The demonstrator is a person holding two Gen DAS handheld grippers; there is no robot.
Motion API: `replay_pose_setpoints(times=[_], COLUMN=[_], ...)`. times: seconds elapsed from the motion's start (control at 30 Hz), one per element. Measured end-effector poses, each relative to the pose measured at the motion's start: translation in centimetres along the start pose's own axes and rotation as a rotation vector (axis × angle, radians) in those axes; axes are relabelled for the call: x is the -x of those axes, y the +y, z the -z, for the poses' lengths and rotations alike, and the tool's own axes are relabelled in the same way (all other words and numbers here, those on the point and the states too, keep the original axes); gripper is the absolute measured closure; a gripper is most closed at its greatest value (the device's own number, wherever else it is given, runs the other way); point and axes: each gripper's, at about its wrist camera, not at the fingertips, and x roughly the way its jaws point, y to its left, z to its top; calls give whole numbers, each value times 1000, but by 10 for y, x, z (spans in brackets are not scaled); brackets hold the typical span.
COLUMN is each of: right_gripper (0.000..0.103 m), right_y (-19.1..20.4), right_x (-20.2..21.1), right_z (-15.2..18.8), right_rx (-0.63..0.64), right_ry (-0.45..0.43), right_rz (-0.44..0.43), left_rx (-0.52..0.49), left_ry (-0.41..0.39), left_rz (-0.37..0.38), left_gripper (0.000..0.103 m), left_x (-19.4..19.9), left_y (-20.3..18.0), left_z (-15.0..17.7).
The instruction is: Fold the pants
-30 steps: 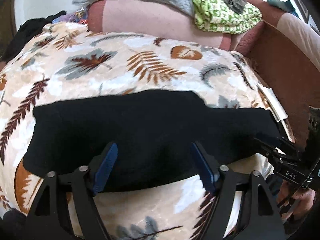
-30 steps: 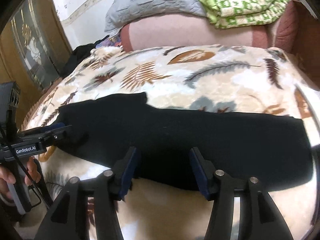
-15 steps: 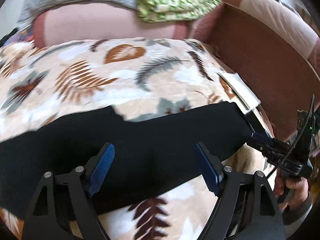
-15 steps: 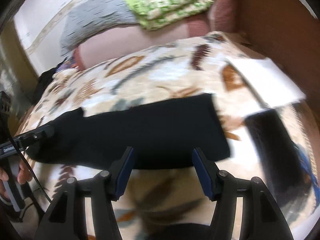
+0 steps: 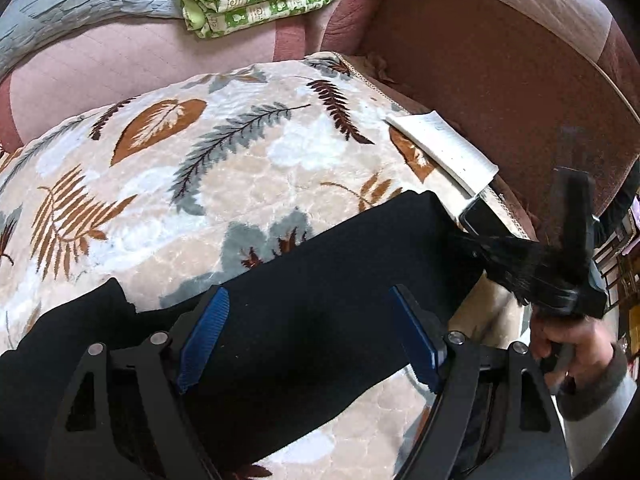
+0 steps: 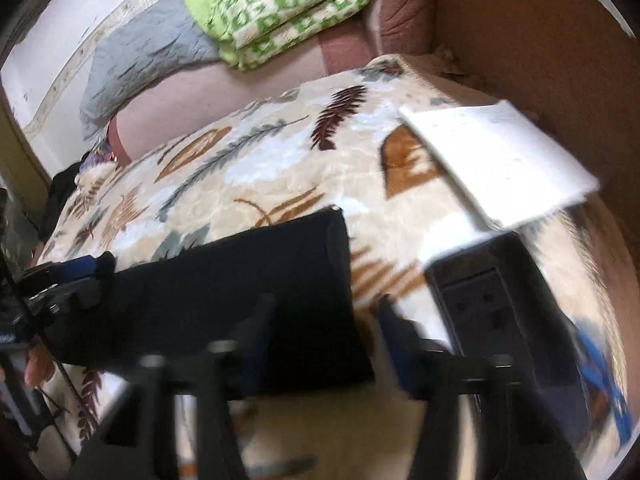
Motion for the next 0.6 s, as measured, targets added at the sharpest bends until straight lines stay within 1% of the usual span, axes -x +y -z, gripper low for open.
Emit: replay_pose_setpoints(times=[0.03, 0.17, 0.23, 0.3, 0.33, 0.37, 0.43, 0.47, 0.53, 0.57, 0.6], right_gripper=[96, 97, 96, 96, 91, 89, 87, 83, 62, 57, 50], right_y=[1, 3, 3, 1, 0, -1, -5, -8, -14, -15, -16], right_x=[-3, 16, 7, -9, -11, -8, 5, 11, 25, 29, 31], right_z=[-3, -14, -17, -14, -11, -9, -4, -2, 3, 4, 7], right_rx=[5, 22, 18, 20, 15, 8, -9, -18, -35, -39, -40], right_ry=[6, -80, -61, -1, 12, -2, -22, -29, -45, -45, -42], right_rz=[0, -40, -42, -26, -18, -21, -24, -23, -33, -46, -64], left_rx=[2, 8, 8, 10, 4, -7, -44, -63, -93, -114, -130], left_ry=[5, -13, -12, -1, -2, -5, -8, -12, -13, -2, 7], left_rz=[-8, -14, -13, 5, 21, 30, 26, 25, 45, 70, 87], left_gripper=[21, 21, 21, 21, 21, 21, 21, 21, 21, 20, 20], left_x=[-1, 0, -2, -5, -6, -7, -10, -12, -17, -22, -27], left_y=[1, 6, 5, 3, 2, 0, -6, -9, -14, -18, -21], left_z=[0, -3, -7, -12, -14, -16, -21, -24, -32, -37, -41])
